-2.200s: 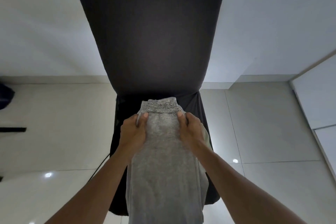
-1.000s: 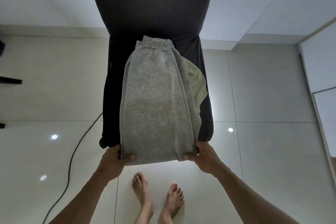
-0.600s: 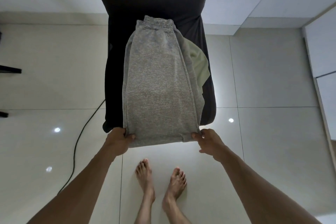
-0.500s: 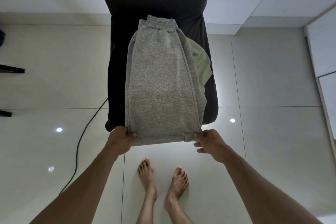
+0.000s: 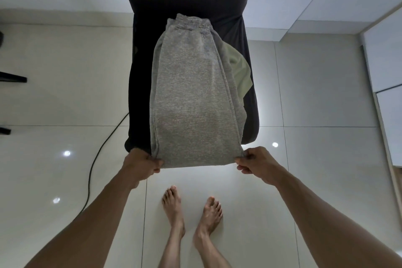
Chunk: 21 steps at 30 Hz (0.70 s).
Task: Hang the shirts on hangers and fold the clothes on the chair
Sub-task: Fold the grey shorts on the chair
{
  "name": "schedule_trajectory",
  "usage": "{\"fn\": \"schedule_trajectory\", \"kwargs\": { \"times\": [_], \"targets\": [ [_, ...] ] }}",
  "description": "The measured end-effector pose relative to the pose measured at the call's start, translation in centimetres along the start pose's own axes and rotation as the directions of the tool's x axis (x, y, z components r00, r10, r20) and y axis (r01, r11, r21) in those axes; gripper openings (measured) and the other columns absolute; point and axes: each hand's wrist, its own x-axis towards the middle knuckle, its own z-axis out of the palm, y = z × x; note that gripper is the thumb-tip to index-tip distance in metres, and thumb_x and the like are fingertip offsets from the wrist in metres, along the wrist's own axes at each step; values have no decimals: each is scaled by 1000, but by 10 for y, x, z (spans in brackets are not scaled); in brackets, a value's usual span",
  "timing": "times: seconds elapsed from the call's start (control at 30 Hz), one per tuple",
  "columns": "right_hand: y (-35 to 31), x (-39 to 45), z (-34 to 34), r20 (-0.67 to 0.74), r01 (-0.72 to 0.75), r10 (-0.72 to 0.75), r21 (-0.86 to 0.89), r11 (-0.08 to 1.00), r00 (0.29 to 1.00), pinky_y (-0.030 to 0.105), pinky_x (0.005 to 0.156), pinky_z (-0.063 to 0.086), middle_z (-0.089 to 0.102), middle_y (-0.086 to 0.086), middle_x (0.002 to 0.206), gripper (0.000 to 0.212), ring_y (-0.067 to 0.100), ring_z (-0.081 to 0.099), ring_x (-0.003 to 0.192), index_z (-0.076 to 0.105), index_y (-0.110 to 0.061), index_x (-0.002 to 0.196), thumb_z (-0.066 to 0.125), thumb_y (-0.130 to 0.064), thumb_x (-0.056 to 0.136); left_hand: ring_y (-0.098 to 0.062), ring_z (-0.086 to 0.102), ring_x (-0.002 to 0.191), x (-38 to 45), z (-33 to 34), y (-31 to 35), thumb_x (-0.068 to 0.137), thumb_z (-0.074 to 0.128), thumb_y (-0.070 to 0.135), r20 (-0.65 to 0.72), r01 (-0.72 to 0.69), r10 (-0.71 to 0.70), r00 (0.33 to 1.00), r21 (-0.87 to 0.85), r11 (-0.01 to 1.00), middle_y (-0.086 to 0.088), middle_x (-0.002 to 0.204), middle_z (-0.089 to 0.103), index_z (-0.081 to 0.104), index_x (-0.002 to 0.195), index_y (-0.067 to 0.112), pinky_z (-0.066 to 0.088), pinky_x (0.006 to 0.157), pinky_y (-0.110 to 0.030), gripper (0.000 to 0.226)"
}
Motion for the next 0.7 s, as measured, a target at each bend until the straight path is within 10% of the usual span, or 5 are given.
{"fn": "schedule_trajectory", "kwargs": {
  "times": [0.2, 0.5, 0.7],
  "targets": [
    [-8, -5, 6, 61, -99, 91, 155, 983, 994, 33, 79, 62, 72, 16, 103, 14, 24, 74, 89, 67, 3, 100, 71, -7, 91, -21, 73, 70, -6, -2, 6, 72, 82, 12, -55, 60, -57, 997, 46, 997, -7, 67, 74, 70, 77, 1, 61, 78, -39, 17],
    [-31, -40, 12, -104, -93, 165, 494, 865, 981, 37, 74, 62, 67, 14, 104, 35, 28, 72, 84, 54, -7, 109, 79, -12, 85, -23, 47, 47, -56, -18, 35, 80, 64, -9, 39, 130, -125, 991, -434, 891, -13, 64, 53, 53, 81, 5, 61, 74, -49, 18],
    [-99, -85, -35, -88, 110, -79, 444, 889, 993, 29, 53, 53, 70, 8, 90, 19, 21, 66, 64, 55, -23, 109, 66, -16, 96, -19, 39, 42, -93, -62, 97, 87, 54, -4, -76, -101, 73, 994, -493, 864, -10, 53, 43, 63, 99, 13, 61, 70, -50, 22]
  ]
}}
